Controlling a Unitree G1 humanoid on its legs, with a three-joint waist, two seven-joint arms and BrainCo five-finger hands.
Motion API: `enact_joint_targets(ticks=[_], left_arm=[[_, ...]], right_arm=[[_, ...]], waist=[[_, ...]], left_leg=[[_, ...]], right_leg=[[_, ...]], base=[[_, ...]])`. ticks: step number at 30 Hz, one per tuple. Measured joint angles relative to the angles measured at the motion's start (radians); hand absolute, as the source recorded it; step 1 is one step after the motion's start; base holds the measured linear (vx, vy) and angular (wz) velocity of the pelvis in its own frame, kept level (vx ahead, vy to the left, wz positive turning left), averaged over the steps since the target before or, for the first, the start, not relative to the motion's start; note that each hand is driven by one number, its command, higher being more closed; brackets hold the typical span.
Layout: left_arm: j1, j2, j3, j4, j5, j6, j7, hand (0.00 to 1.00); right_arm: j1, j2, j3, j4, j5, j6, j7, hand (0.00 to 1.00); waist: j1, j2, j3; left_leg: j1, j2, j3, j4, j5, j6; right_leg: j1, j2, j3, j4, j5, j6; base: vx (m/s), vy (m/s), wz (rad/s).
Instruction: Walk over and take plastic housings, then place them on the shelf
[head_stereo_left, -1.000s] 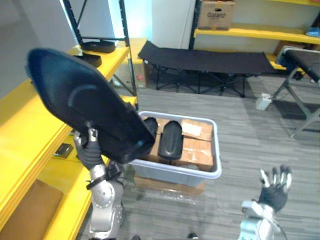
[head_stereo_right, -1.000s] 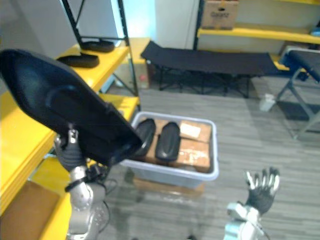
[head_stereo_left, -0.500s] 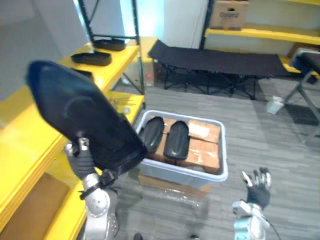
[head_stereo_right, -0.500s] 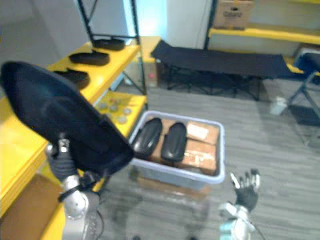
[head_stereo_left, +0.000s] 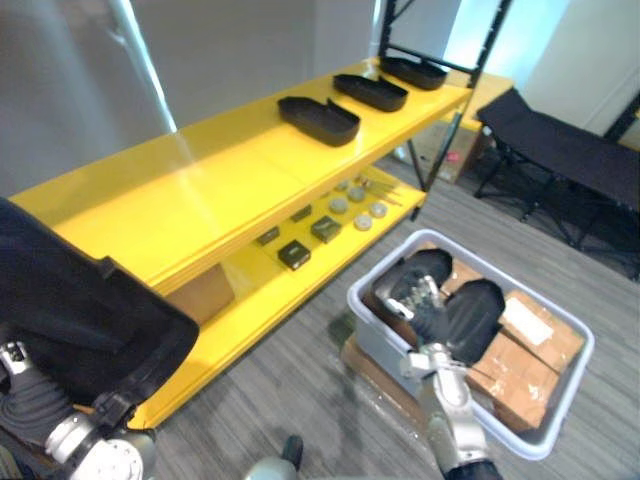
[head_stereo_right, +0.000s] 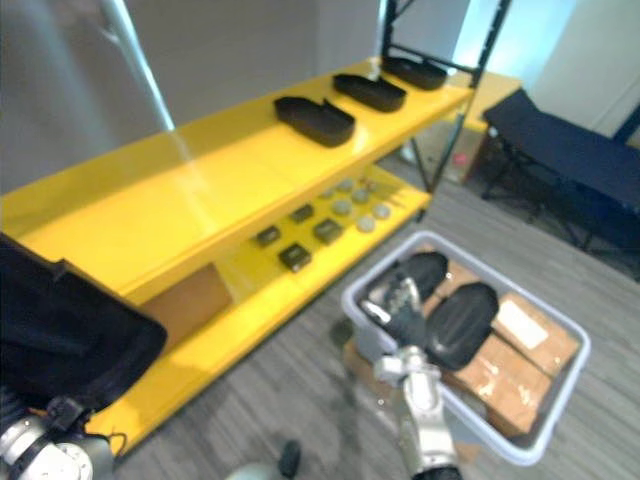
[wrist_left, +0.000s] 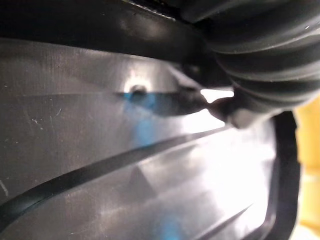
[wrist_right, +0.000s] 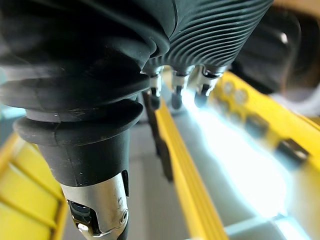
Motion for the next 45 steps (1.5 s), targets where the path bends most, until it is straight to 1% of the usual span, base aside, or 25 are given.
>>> enact_joint_targets(ticks=[2, 4, 6, 10, 11, 13, 14, 16, 20, 22, 23, 24, 26, 27, 28, 30, 31, 32, 35, 37, 38, 40, 43, 44, 45], left_arm=[[-0.01, 0.0, 0.002, 0.0, 0.012, 0.001, 0.002, 1.0], [-0.025, 0.001, 0.014, 0.0, 0.08, 0.009, 0.011, 1.0], [-0.021, 0.007, 0.03, -0.009, 0.159, 0.032, 0.028, 1.0], [-0.018, 0.006, 0.028, -0.061, 0.165, 0.068, 0.04, 1.0], [-0.022, 0.007, 0.025, -0.073, 0.165, 0.069, 0.038, 1.0], [-0.036, 0.007, -0.001, -0.088, 0.165, 0.069, 0.028, 1.0], [-0.041, 0.008, -0.023, -0.094, 0.164, 0.069, 0.022, 1.0], [-0.043, 0.009, -0.055, -0.111, 0.163, 0.069, 0.0, 1.0], [-0.06, 0.023, -0.099, -0.13, 0.163, 0.061, -0.055, 1.0], [-0.08, 0.049, -0.111, -0.129, 0.163, 0.046, -0.094, 1.0], [-0.098, 0.085, -0.126, -0.126, 0.161, 0.036, -0.116, 1.0], [-0.116, 0.117, -0.135, -0.124, 0.161, 0.021, -0.13, 1.0], [-0.155, 0.148, -0.141, -0.096, 0.161, -0.001, -0.139, 1.0], [-0.166, 0.149, -0.138, -0.073, 0.156, -0.003, -0.138, 1.0], [-0.165, 0.146, -0.138, -0.06, 0.155, -0.003, -0.137, 1.0], [-0.145, 0.137, -0.139, -0.045, 0.154, 0.003, -0.129, 1.0], [-0.131, 0.137, -0.14, -0.045, 0.155, 0.004, -0.125, 1.0], [-0.127, 0.133, -0.145, -0.043, 0.157, 0.009, -0.124, 1.0], [-0.1, 0.125, -0.15, -0.044, 0.16, 0.01, -0.116, 1.0], [-0.085, 0.114, -0.15, -0.049, 0.166, 0.009, -0.116, 1.0], [-0.071, 0.111, -0.147, -0.055, 0.17, 0.002, -0.116, 1.0], [-0.054, 0.097, -0.129, -0.063, 0.195, -0.014, -0.117, 1.0], [-0.052, 0.096, -0.095, -0.087, 0.196, -0.026, -0.121, 1.0], [-0.055, 0.097, -0.076, -0.101, 0.195, -0.046, -0.122, 1.0], [-0.061, 0.096, -0.075, -0.104, 0.196, -0.06, -0.122, 1.0]], right_arm=[[0.001, -0.003, -0.001, 0.0, 0.0, 0.002, 0.014, 0.0], [0.0, -0.018, -0.001, 0.0, -0.017, 0.003, 0.021, 0.0], [-0.005, -0.042, 0.0, -0.009, -0.057, 0.003, 0.043, 0.0], [-0.02, -0.064, 0.009, -0.049, -0.073, 0.001, 0.055, 0.0], [-0.02, -0.07, 0.012, -0.076, -0.091, 0.001, 0.054, 0.0], [-0.018, -0.084, 0.016, -0.098, -0.099, 0.001, 0.055, 0.0], [-0.019, -0.089, 0.013, -0.102, -0.102, 0.001, 0.054, 0.0], [-0.019, -0.088, 0.007, -0.115, -0.107, 0.001, 0.053, 0.0], [-0.015, -0.073, 0.005, -0.126, -0.106, -0.028, 0.051, 0.0], [-0.006, -0.073, -0.014, -0.127, -0.106, -0.049, 0.049, 0.0], [0.008, -0.074, -0.033, -0.129, -0.106, -0.064, 0.049, 0.0], [0.02, -0.074, -0.047, -0.13, -0.106, -0.07, 0.05, 0.0], [0.037, -0.077, -0.054, -0.132, -0.106, -0.087, 0.057, 0.0], [0.038, -0.077, -0.053, -0.132, -0.106, -0.089, 0.063, 0.0], [0.039, -0.078, -0.053, -0.132, -0.106, -0.092, 0.066, 0.0], [0.04, -0.079, -0.057, -0.133, -0.105, -0.107, 0.08, 0.0], [0.036, -0.08, -0.059, -0.133, -0.104, -0.107, 0.085, 0.0], [0.036, -0.08, -0.069, -0.133, -0.096, -0.106, 0.09, 0.0], [0.043, -0.078, -0.074, -0.136, -0.074, -0.105, 0.103, 0.0], [0.064, -0.077, -0.079, -0.144, -0.073, -0.104, 0.103, 0.0], [0.078, -0.077, -0.08, -0.148, -0.073, -0.104, 0.103, 0.0], [0.089, -0.068, -0.083, -0.163, -0.073, -0.105, 0.102, 0.0], [0.086, -0.048, -0.102, -0.169, -0.074, -0.108, 0.098, 0.0], [0.086, -0.039, -0.111, -0.169, -0.074, -0.108, 0.088, 0.0], [0.087, -0.039, -0.12, -0.168, -0.062, -0.104, 0.078, 0.0]], waist=[[-0.004, -0.008, 0.002], [-0.004, -0.008, 0.003], [-0.002, -0.003, 0.006], [-0.002, 0.012, 0.015], [-0.007, 0.018, 0.019], [-0.024, 0.023, 0.018], [-0.029, 0.027, 0.017], [-0.026, 0.026, 0.017], [-0.029, 0.036, 0.024], [-0.034, 0.039, 0.027], [-0.04, 0.043, 0.029], [-0.056, 0.047, 0.032], [-0.07, 0.053, 0.037], [-0.068, 0.052, 0.036], [-0.065, 0.047, 0.034], [-0.054, 0.049, 0.032], [-0.052, 0.058, 0.039], [-0.054, 0.073, 0.048], [-0.057, 0.095, 0.064], [-0.058, 0.103, 0.064], [-0.059, 0.101, 0.065], [-0.057, 0.093, 0.07], [-0.049, 0.065, 0.08], [-0.044, 0.046, 0.087], [-0.049, 0.043, 0.09]], left_leg=[[-0.01, 0.0, 0.006, 0.0, 0.0, 0.0], [-0.006, 0.008, 0.026, 0.001, 0.0, 0.0], [0.005, 0.02, 0.033, 0.004, 0.004, 0.001], [0.004, 0.028, 0.038, 0.001, -0.001, -0.004], [0.003, 0.046, 0.118, 0.002, -0.002, -0.001], [0.003, 0.068, 0.224, 0.003, 0.014, 0.005], [0.004, 0.066, 0.222, 0.003, 0.031, -0.006], [0.004, 0.053, 0.198, 0.002, 0.032, -0.006], [0.002, 0.007, 0.132, 0.006, 0.034, 0.017], [0.002, -0.007, 0.091, 0.006, 0.031, 0.029], [0.002, -0.012, 0.052, 0.006, 0.033, 0.035], [-0.003, -0.011, 0.006, 0.006, 0.036, 0.044], [-0.017, -0.013, -0.043, 0.006, 0.051, 0.044], [-0.021, -0.021, -0.047, 0.007, 0.057, 0.04], [-0.021, -0.029, -0.046, 0.007, 0.061, 0.038], [-0.028, -0.036, -0.026, 0.007, 0.066, 0.031], [-0.04, -0.037, -0.018, 0.007, 0.072, 0.026], [-0.047, -0.033, -0.015, 0.007, 0.078, 0.02], [-0.047, -0.02, 0.014, 0.007, 0.068, 0.019], [-0.047, -0.004, 0.075, 0.007, 0.067, 0.019], [-0.047, 0.007, 0.112, 0.007, 0.067, 0.019], [-0.047, 0.009, 0.134, 0.007, 0.068, 0.019], [-0.054, -0.009, 0.137, 0.02, 0.066, 0.023], [-0.072, -0.031, 0.141, 0.07, 0.03, 0.032], [-0.081, -0.037, 0.135, 0.117, -0.006, 0.039]], right_leg=[[-0.001, 0.002, 0.002, -0.001, -0.029, -0.017], [-0.003, 0.006, 0.01, -0.002, -0.041, -0.01], [0.006, 0.019, 0.022, -0.002, -0.042, -0.008], [0.019, 0.027, -0.003, 0.003, -0.049, 0.021], [0.03, 0.026, -0.029, 0.003, -0.047, 0.025], [0.058, 0.02, -0.086, 0.011, -0.047, 0.025], [0.071, 0.019, -0.108, 0.025, -0.048, 0.025], [0.081, 0.003, -0.13, 0.05, -0.049, 0.023], [0.078, -0.053, -0.114, 0.156, -0.051, 0.019], [0.061, -0.07, -0.029, 0.228, -0.047, 0.013], [0.044, -0.072, 0.041, 0.283, -0.041, -0.004], [0.023, -0.062, 0.115, 0.335, -0.08, -0.051], [-0.004, -0.011, 0.154, 0.327, -0.17, -0.069], [-0.021, 0.016, 0.149, 0.278, -0.173, -0.078], [-0.021, 0.016, 0.133, 0.261, -0.181, -0.09], [-0.001, 0.02, 0.147, 0.198, -0.186, -0.055], [0.003, 0.024, 0.146, 0.162, -0.187, -0.02], [0.007, 0.032, 0.146, 0.138, -0.187, -0.006], [0.012, 0.035, 0.146, 0.132, -0.205, 0.032], [0.012, 0.036, 0.143, 0.137, -0.211, 0.029], [0.012, 0.036, 0.135, 0.15, -0.222, 0.025], [0.013, 0.027, 0.113, 0.156, -0.242, 0.024], [0.017, 0.001, 0.09, 0.175, -0.259, 0.036], [0.02, -0.022, 0.085, 0.2, -0.258, 0.046], [0.005, -0.046, 0.094, 0.286, -0.255, 0.043]], base=[[-0.04, -0.016, 0.03], [-0.02, -0.045, -0.07], [0.02, -0.052, -0.12], [0.01, -0.039, 0.15], [0.0, -0.011, 0.48], [0.01, 0.038, 0.85], [0.02, 0.066, 0.96], [0.03, 0.066, 0.63], [0.08, 0.089, 0.57], [0.08, 0.084, 0.72], [0.08, 0.031, 0.88], [0.05, -0.021, 0.99], [0.01, -0.096, 0.83], [-0.01, -0.102, 0.47], [0.0, -0.093, 0.07], [0.01, -0.09, -0.18], [-0.01, -0.089, -0.18], [-0.04, -0.09, -0.15], [-0.11, -0.069, -0.19], [-0.08, -0.019, 0.07], [-0.07, -0.025, 0.26], [-0.03, -0.031, 0.32], [0.05, -0.011, 0.26], [0.14, 0.019, 0.2], [0.16, 0.042, 0.27]])
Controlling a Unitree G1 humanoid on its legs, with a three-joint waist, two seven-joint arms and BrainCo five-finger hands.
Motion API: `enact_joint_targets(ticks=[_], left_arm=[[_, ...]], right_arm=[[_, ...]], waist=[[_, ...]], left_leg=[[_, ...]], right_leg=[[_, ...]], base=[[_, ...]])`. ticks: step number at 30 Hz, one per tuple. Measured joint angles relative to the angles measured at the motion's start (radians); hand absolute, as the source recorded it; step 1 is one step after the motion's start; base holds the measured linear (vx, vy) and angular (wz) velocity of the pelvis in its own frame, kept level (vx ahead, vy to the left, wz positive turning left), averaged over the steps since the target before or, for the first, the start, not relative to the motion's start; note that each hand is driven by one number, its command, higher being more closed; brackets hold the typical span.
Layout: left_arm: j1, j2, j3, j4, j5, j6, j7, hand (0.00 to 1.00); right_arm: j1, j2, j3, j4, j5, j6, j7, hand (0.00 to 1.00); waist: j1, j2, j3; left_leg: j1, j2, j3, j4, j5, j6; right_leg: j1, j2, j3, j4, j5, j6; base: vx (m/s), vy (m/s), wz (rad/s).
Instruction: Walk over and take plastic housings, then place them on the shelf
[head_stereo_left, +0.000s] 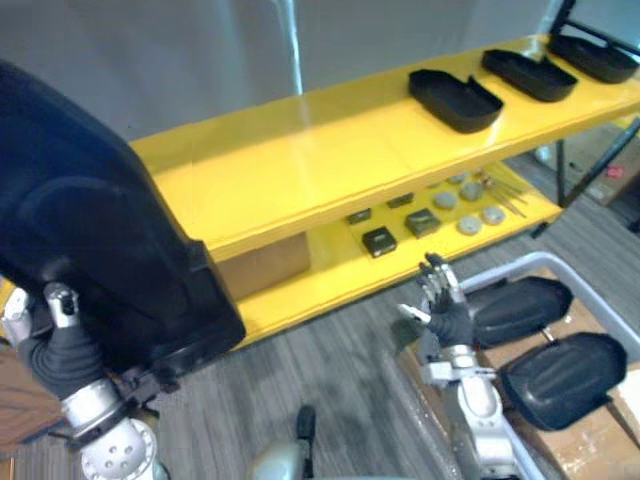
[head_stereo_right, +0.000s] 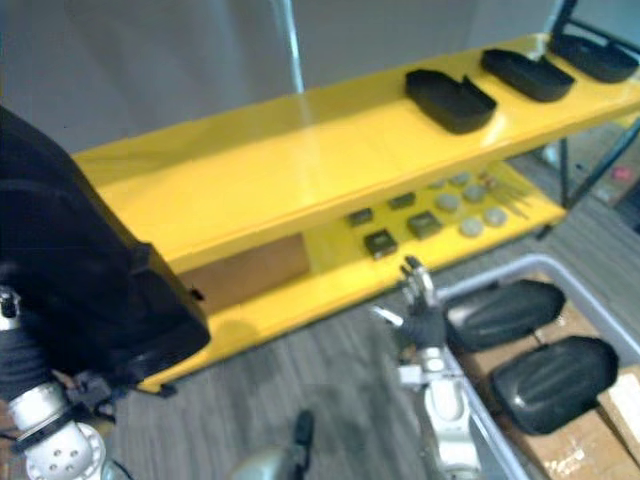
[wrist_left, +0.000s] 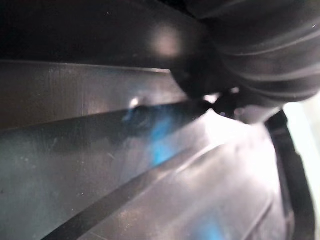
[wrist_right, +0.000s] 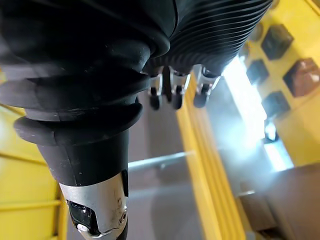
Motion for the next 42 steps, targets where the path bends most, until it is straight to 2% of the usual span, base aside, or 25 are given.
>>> enact_joint_targets(ticks=[1, 3, 4, 5, 7, 9, 10, 12, 14, 16, 17, 18, 20, 21, 23, 25, 27, 29, 30, 32, 34, 35, 36, 39, 42], left_arm=[[-0.007, 0.002, -0.005, 0.0, 0.0, -0.001, -0.001, 1.0], [-0.04, 0.016, -0.006, -0.001, 0.001, -0.002, -0.003, 1.0], [-0.044, 0.025, -0.009, -0.001, 0.007, -0.001, -0.002, 1.0], [-0.047, 0.058, -0.017, 0.0, 0.011, 0.005, 0.003, 1.0], [-0.065, 0.091, -0.028, 0.012, 0.009, 0.015, 0.006, 1.0], [-0.119, 0.107, -0.056, 0.049, 0.009, 0.038, 0.006, 1.0], [-0.132, 0.113, -0.06, 0.06, 0.007, 0.049, 0.006, 1.0], [-0.174, 0.126, -0.067, 0.107, 0.005, 0.081, 0.006, 1.0], [-0.195, 0.126, -0.093, 0.141, 0.0, 0.097, 0.006, 1.0], [-0.194, 0.124, -0.127, 0.145, -0.007, 0.097, -0.004, 1.0], [-0.183, 0.115, -0.154, 0.145, -0.006, 0.098, -0.006, 1.0], [-0.162, 0.099, -0.185, 0.149, -0.004, 0.1, -0.016, 1.0], [-0.149, 0.084, -0.2, 0.151, 0.0, 0.103, -0.043, 1.0], [-0.152, 0.073, -0.203, 0.146, 0.0, 0.103, -0.044, 1.0], [-0.153, 0.072, -0.203, 0.144, 0.0, 0.102, -0.043, 1.0], [-0.154, 0.072, -0.203, 0.147, -0.001, 0.103, -0.043, 1.0], [-0.167, 0.071, -0.205, 0.164, -0.001, 0.103, -0.043, 1.0], [-0.172, 0.07, -0.206, 0.184, -0.002, 0.104, -0.047, 1.0], [-0.174, 0.071, -0.212, 0.185, -0.002, 0.104, -0.051, 1.0], [-0.194, 0.071, -0.227, 0.185, -0.002, 0.095, -0.066, 1.0], [-0.212, 0.072, -0.253, 0.185, -0.002, 0.085, -0.07, 1.0], [-0.222, 0.073, -0.273, 0.189, -0.002, 0.085, -0.077, 1.0], [-0.233, 0.078, -0.274, 0.195, -0.005, 0.086, -0.085, 1.0], [-0.272, 0.103, -0.275, 0.197, -0.05, 0.119, -0.123, 1.0], [-0.28, 0.125, -0.299, 0.197, -0.093, 0.183, -0.188, 1.0]], right_arm=[[0.002, -0.002, -0.008, 0.001, 0.015, 0.004, 0.001, 0.0], [0.003, 0.003, -0.054, 0.002, 0.083, 0.007, 0.004, 0.0], [0.003, 0.006, -0.068, 0.004, 0.086, 0.006, 0.003, 0.0], [0.006, 0.018, -0.09, 0.013, 0.093, 0.003, 0.005, 0.0], [0.008, 0.03, -0.118, 0.006, 0.09, 0.001, 0.006, 0.0], [0.01, 0.03, -0.173, -0.001, 0.066, 0.001, 0.002, 0.0], [0.007, 0.029, -0.189, -0.002, 0.063, 0.001, 0.003, 0.0], [0.007, 0.01, -0.235, -0.016, 0.062, 0.0, 0.003, 0.0], [0.026, 0.0, -0.258, -0.045, 0.071, -0.001, 0.014, 0.0], [0.047, -0.001, -0.263, -0.091, 0.074, -0.01, 0.03, 0.0], [0.05, -0.009, -0.263, -0.109, 0.073, -0.02, 0.045, 0.0], [0.046, -0.031, -0.262, -0.112, 0.073, -0.024, 0.052, 0.0], [0.036, -0.052, -0.263, -0.111, 0.073, -0.024, 0.055, 0.0], [0.024, -0.062, -0.266, -0.111, 0.072, -0.024, 0.055, 0.0], [0.001, -0.069, -0.277, -0.111, 0.073, -0.034, 0.051, 0.0], [-0.01, -0.068, -0.294, -0.112, 0.073, -0.055, 0.04, 0.0], [-0.002, -0.067, -0.306, -0.113, 0.072, -0.083, 0.018, 0.0], [0.004, -0.068, -0.324, -0.116, 0.045, -0.1, -0.019, 0.0], [0.003, -0.066, -0.349, -0.116, 0.041, -0.118, -0.038, 0.0], [0.0, -0.071, -0.396, -0.114, 0.01, -0.149, -0.081, 0.0], [0.006, -0.084, -0.422, -0.119, 0.001, -0.181, -0.119, 0.0], [0.006, -0.098, -0.432, -0.124, -0.002, -0.194, -0.14, 0.0], [0.004, -0.092, -0.437, -0.125, -0.008, -0.198, -0.156, 0.0], [0.006, -0.079, -0.433, -0.179, -0.044, -0.2, -0.198, 0.0], [0.003, -0.074, -0.436, -0.227, -0.078, -0.2, -0.228, 0.0]], waist=[[-0.007, 0.004, -0.001], [-0.013, 0.002, -0.002], [-0.016, 0.0, -0.001], [-0.036, 0.002, 0.0], [-0.062, -0.003, -0.003], [-0.068, 0.002, 0.0], [-0.068, 0.006, 0.001], [-0.094, 0.022, 0.007], [-0.128, 0.028, 0.007], [-0.134, 0.003, -0.007], [-0.132, -0.003, -0.012], [-0.121, 0.043, -0.018], [-0.12, 0.088, -0.039], [-0.12, 0.096, -0.044], [-0.118, 0.098, -0.045], [-0.119, 0.09, -0.04], [-0.12, 0.071, -0.025], [-0.121, 0.074, -0.005], [-0.121, 0.088, -0.011], [-0.129, 0.097, -0.01], [-0.15, 0.118, -0.019], [-0.155, 0.147, -0.035], [-0.158, 0.139, -0.036], [-0.176, 0.075, -0.026], [-0.175, 0.053, -0.031]], left_leg=[[-0.002, -0.002, -0.006, 0.023, -0.016, 0.003], [0.042, -0.004, -0.006, 0.053, -0.074, 0.026], [0.061, -0.005, -0.009, 0.051, -0.085, 0.031], [0.088, -0.002, -0.032, 0.048, -0.105, 0.046], [0.113, 0.006, -0.063, 0.05, -0.122, 0.055], [0.15, 0.013, -0.083, 0.037, -0.136, 0.055], [0.16, 0.016, -0.084, 0.033, -0.14, 0.053], [0.182, 0.021, -0.115, 0.06, -0.171, 0.031], [0.193, 0.018, -0.177, 0.085, -0.202, 0.015], [0.191, 0.0, -0.228, 0.115, -0.246, -0.003], [0.191, 0.005, -0.235, 0.137, -0.289, -0.021], [0.189, 0.057, -0.207, 0.152, -0.312, -0.035], [0.191, 0.106, -0.143, 0.134, -0.298, -0.068], [0.207, 0.123, -0.106, 0.105, -0.277, -0.097], [0.226, 0.136, -0.074, 0.1, -0.261, -0.093], [0.21, 0.133, -0.05, 0.176, -0.26, -0.093], [0.14, 0.123, -0.023, 0.378, -0.26, -0.093], [0.062, 0.169, 0.058, 0.613, -0.268, -0.075], [0.045, 0.207, 0.108, 0.593, -0.318, -0.067], [0.027, 0.243, 0.175, 0.487, -0.333, -0.072], [0.032, 0.27, 0.223, 0.324, -0.225, -0.083], [0.041, 0.277, 0.203, 0.255, -0.17, -0.116], [0.062, 0.258, 0.203, 0.226, -0.164, -0.111], [0.127, 0.169, 0.226, 0.084, -0.112, -0.078], [0.148, 0.152, 0.239, 0.05, -0.107, -0.074]], right_leg=[[-0.021, -0.02, 0.005, 0.072, 0.007, -0.015], [-0.15, -0.089, 0.117, 0.393, 0.113, -0.166], [-0.179, -0.096, 0.16, 0.461, 0.168, -0.175], [-0.239, -0.089, 0.239, 0.562, 0.178, -0.145], [-0.308, -0.035, 0.279, 0.581, 0.058, -0.117], [-0.381, 0.032, 0.276, 0.452, -0.004, -0.128], [-0.401, 0.049, 0.277, 0.392, -0.003, -0.127], [-0.451, 0.109, 0.333, 0.149, 0.04, -0.083], [-0.446, 0.136, 0.417, 0.048, 0.087, -0.067], [-0.422, 0.135, 0.472, -0.026, 0.139, -0.078], [-0.396, 0.133, 0.459, -0.055, 0.264, -0.083], [-0.373, 0.164, 0.421, -0.068, 0.259, -0.095], [-0.346, 0.191, 0.379, -0.1, 0.259, -0.11], [-0.328, 0.203, 0.378, -0.119, 0.257, -0.113], [-0.293, 0.218, 0.376, -0.146, 0.252, -0.121], [-0.259, 0.218, 0.377, -0.162, 0.237, -0.121], [-0.213, 0.203, 0.376, -0.176, 0.212, -0.119], [-0.133, 0.198, 0.363, -0.207, 0.196, -0.138], [-0.105, 0.195, 0.352, -0.219, 0.194, -0.141], [-0.085, 0.175, 0.345, -0.227, 0.19, -0.129], [-0.073, 0.161, 0.33, -0.221, 0.178, -0.082], [-0.081, 0.168, 0.333, -0.205, 0.163, -0.058], [-0.078, 0.154, 0.338, -0.195, 0.16, -0.053], [-0.081, 0.086, 0.346, -0.195, 0.16, -0.045], [-0.078, 0.075, 0.35, -0.21, 0.166, -0.037]], base=[[0.15, 0.085, 0.29], [0.16, 0.148, 0.04], [0.3, 0.118, 0.0], [0.22, 0.057, 0.15], [0.28, 0.039, 0.29], [0.27, 0.023, 0.18], [0.25, -0.008, 0.13], [0.29, -0.064, 0.55], [0.34, -0.179, 1.06], [0.3, -0.239, 0.96], [0.27, -0.259, 0.66], [0.33, -0.288, 0.53], [0.42, -0.263, 0.46], [0.33, -0.153, 0.41], [0.23, -0.079, 0.1], [0.16, -0.038, 0.06], [0.09, -0.028, 0.12], [0.12, 0.02, 0.06], [0.14, 0.056, 0.06], [0.11, 0.07, 0.09], [0.13, 0.196, 0.12], [0.14, 0.241, 0.09], [0.13, 0.206, 0.02], [0.09, 0.161, 0.04], [0.08, 0.076, -0.02]])
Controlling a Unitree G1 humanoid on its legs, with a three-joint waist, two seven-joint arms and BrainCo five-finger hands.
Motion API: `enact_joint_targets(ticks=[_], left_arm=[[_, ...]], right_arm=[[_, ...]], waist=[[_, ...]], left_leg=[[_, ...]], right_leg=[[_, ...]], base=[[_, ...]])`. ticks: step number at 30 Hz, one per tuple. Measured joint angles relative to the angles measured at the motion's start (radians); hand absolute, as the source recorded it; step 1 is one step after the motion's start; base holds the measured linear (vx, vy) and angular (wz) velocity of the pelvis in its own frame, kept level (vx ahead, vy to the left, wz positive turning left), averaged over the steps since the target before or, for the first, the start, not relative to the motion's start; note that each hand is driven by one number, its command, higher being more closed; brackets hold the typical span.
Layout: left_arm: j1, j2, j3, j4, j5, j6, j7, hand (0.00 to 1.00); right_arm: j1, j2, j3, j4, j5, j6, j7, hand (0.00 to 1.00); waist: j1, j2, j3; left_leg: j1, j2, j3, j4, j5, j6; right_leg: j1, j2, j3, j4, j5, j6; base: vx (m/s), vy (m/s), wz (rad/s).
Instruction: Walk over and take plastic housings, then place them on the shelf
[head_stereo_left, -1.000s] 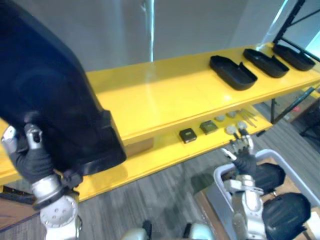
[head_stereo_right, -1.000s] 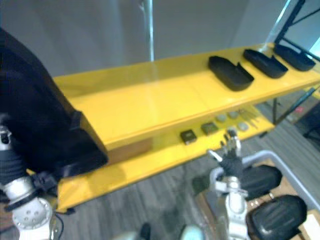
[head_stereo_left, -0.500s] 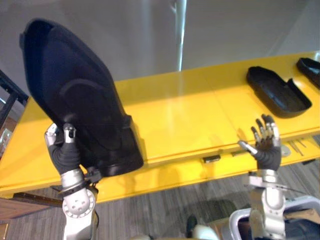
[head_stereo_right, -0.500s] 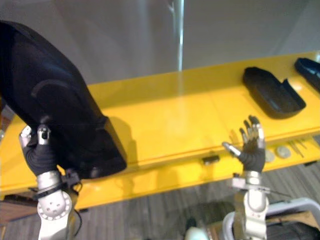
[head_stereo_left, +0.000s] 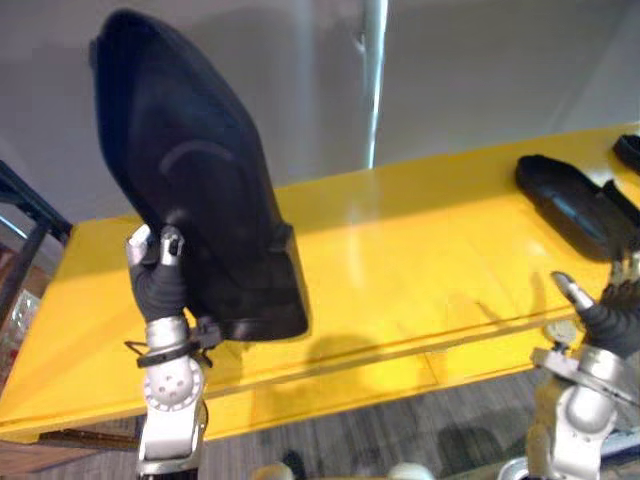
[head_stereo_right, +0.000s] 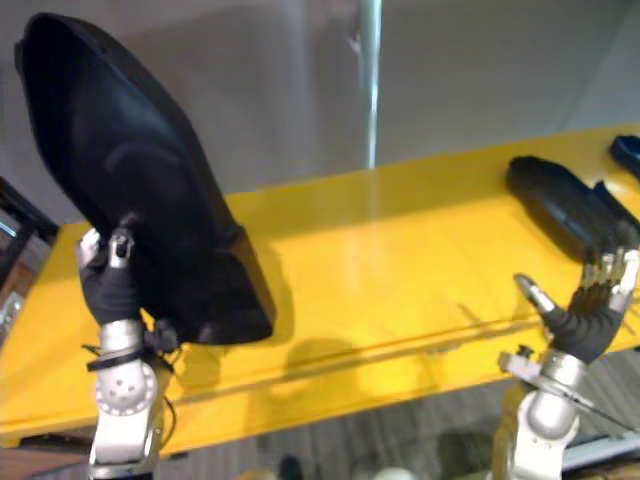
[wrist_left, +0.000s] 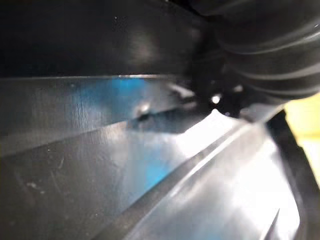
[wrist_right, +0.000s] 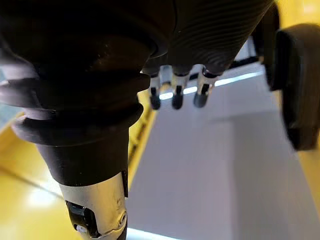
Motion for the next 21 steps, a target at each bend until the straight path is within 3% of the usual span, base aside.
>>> enact_joint_targets(ticks=[4, 8, 10, 15, 19, 21], left_arm=[[-0.039, -0.003, -0.082, 0.022, -0.036, 0.094, -0.048, 1.0], [-0.197, 0.005, -0.234, 0.189, -0.034, 0.195, -0.056, 1.0], [-0.311, 0.028, -0.281, 0.309, -0.051, 0.259, -0.054, 1.0], [-0.566, 0.066, -0.278, 0.637, -0.145, 0.37, 0.005, 1.0], [-0.675, 0.084, -0.257, 0.774, -0.195, 0.413, 0.045, 1.0], [-0.734, 0.099, -0.256, 0.853, -0.235, 0.46, 0.076, 1.0]], right_arm=[[0.002, 0.01, 0.002, -0.017, -0.009, 0.001, -0.032, 0.0], [0.002, 0.01, 0.011, -0.03, -0.036, 0.003, -0.04, 0.0], [0.001, 0.005, 0.015, -0.061, -0.036, 0.003, -0.04, 0.0], [0.007, -0.036, 0.013, -0.076, -0.033, 0.004, -0.032, 0.0], [0.032, -0.041, 0.013, -0.081, -0.014, 0.013, -0.019, 0.0], [0.044, -0.042, 0.013, -0.081, 0.014, 0.019, 0.017, 0.0]], waist=[[-0.01, 0.002, -0.002], [-0.033, 0.003, -0.003], [-0.067, 0.003, -0.004], [-0.138, 0.007, -0.007], [-0.165, 0.01, -0.009], [-0.175, 0.023, -0.015]], left_leg=[[0.016, 0.001, 0.011, -0.027, 0.006, -0.006], [0.061, 0.002, 0.043, -0.084, 0.028, -0.017], [0.069, 0.006, 0.061, -0.093, 0.031, -0.02], [0.103, 0.012, 0.122, -0.127, 0.039, -0.024], [0.113, 0.015, 0.153, -0.142, 0.043, -0.028], [0.115, 0.021, 0.184, -0.148, 0.044, -0.029]], right_leg=[[0.0, 0.005, 0.003, -0.001, 0.002, 0.002], [-0.002, 0.019, 0.034, -0.001, 0.002, 0.002], [-0.007, 0.024, 0.047, -0.003, 0.004, 0.004], [-0.025, 0.036, 0.111, -0.005, 0.014, 0.008], [-0.044, 0.045, 0.145, -0.005, 0.015, 0.009], [-0.062, 0.054, 0.175, -0.006, 0.024, 0.003]], base=[[0.05, -0.004, -0.09], [0.02, -0.001, -0.21], [0.0, 0.001, -0.3], [0.0, 0.02, -0.34], [0.0, 0.005, -0.28], [0.0, 0.004, -0.31]])
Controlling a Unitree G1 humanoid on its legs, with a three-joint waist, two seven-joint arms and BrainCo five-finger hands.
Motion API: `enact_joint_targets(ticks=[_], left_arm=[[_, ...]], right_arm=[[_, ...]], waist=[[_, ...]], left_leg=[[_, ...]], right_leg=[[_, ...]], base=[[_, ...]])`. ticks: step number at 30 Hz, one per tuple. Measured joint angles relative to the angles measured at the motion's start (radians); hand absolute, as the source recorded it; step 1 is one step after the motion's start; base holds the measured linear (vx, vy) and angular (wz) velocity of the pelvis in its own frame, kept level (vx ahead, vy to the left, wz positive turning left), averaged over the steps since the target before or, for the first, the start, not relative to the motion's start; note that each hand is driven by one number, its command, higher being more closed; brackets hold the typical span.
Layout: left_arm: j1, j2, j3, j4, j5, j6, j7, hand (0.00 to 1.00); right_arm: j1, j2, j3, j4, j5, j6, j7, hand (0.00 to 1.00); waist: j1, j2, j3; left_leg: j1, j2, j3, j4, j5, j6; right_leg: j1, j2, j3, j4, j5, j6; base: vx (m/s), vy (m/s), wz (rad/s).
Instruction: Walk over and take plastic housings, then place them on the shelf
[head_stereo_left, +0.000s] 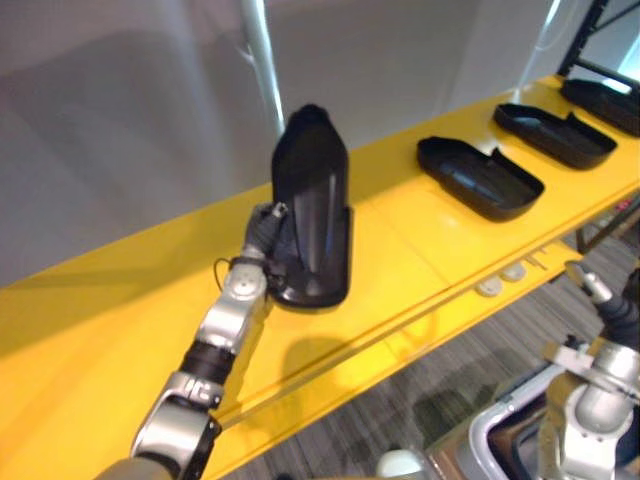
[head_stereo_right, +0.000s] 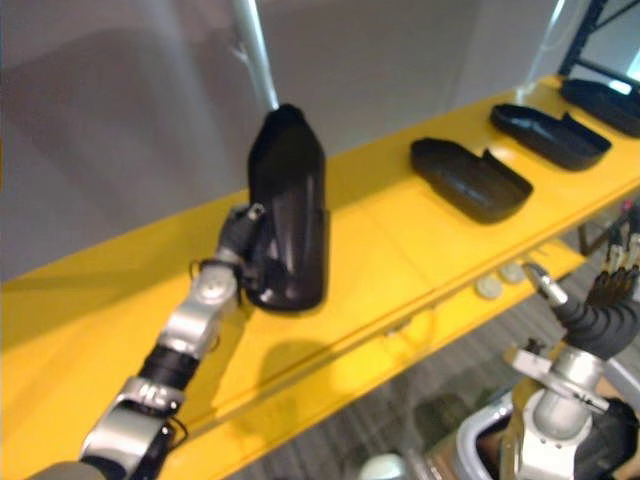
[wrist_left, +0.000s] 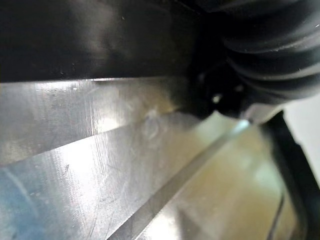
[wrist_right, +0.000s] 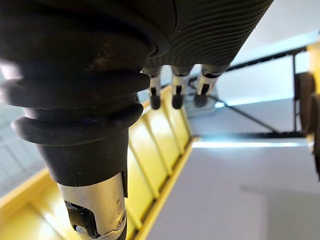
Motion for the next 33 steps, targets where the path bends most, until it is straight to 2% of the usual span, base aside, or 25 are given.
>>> enact_joint_targets(ticks=[1, 5, 8, 9, 14, 19, 24, 33], left_arm=[[-0.014, 0.006, 0.002, 0.025, -0.003, 0.009, 0.005, 1.0], [-0.089, 0.02, 0.079, 0.196, -0.049, 0.104, 0.065, 1.0], [-0.116, 0.034, 0.079, 0.265, -0.073, 0.152, 0.093, 1.0], [-0.123, 0.045, 0.08, 0.293, -0.078, 0.184, 0.104, 1.0], [-0.125, 0.055, 0.117, 0.366, -0.116, 0.25, 0.118, 1.0], [-0.127, 0.074, 0.118, 0.379, -0.109, 0.263, 0.06, 1.0], [-0.134, 0.082, 0.101, 0.382, -0.109, 0.27, -0.001, 1.0], [-0.143, 0.081, 0.035, 0.382, -0.116, 0.261, -0.013, 1.0]], right_arm=[[0.001, 0.0, 0.0, 0.0, 0.004, 0.003, 0.009, 0.0], [0.013, 0.0, -0.002, 0.0, 0.043, 0.005, 0.067, 0.0], [0.019, 0.0, -0.002, 0.001, 0.053, 0.006, 0.087, 0.0], [0.019, 0.0, -0.002, 0.001, 0.068, 0.005, 0.096, 0.0], [0.021, 0.0, -0.004, 0.001, 0.109, 0.009, 0.128, 0.0], [0.02, 0.0, -0.003, 0.001, 0.118, 0.029, 0.153, 0.0], [0.019, -0.005, -0.002, 0.001, 0.141, 0.031, 0.154, 0.0], [0.016, -0.01, 0.037, 0.001, 0.148, 0.034, 0.148, 0.0]], waist=[[-0.007, 0.001, -0.001], [-0.052, 0.002, -0.001], [-0.062, 0.002, -0.001], [-0.073, 0.002, -0.001], [-0.081, 0.004, 0.0], [-0.091, 0.006, 0.001], [-0.096, 0.024, 0.012], [-0.099, 0.027, 0.015]], left_leg=[[0.0, 0.0, 0.004, -0.002, 0.001, -0.001], [0.014, 0.003, 0.026, -0.008, 0.003, -0.003], [0.016, 0.007, 0.045, -0.008, 0.003, -0.003], [0.016, 0.009, 0.046, -0.008, 0.003, -0.003], [0.015, 0.009, 0.047, -0.008, 0.003, -0.003], [0.014, 0.009, 0.047, -0.008, 0.003, -0.003], [0.014, 0.009, 0.047, -0.008, 0.003, -0.003], [0.014, 0.009, 0.046, -0.008, 0.003, -0.004]], right_leg=[[-0.001, 0.0, 0.008, -0.004, 0.0, 0.0], [-0.002, 0.006, 0.036, -0.011, 0.002, 0.003], [-0.01, 0.01, 0.052, -0.011, 0.005, 0.004], [-0.01, 0.01, 0.053, -0.011, 0.005, 0.004], [-0.014, 0.01, 0.057, -0.011, 0.006, 0.005], [-0.015, 0.01, 0.057, -0.011, 0.006, 0.005], [-0.014, 0.01, 0.057, -0.011, 0.006, 0.005], [-0.013, 0.009, 0.054, -0.011, 0.006, 0.005]], base=[[0.01, 0.008, -0.32], [-0.01, -0.011, -0.17], [-0.01, -0.018, -0.15], [-0.01, -0.019, -0.06], [0.0, -0.003, -0.01], [0.0, 0.0, 0.0], [0.0, 0.0, 0.0], [0.0, 0.0, 0.0]])
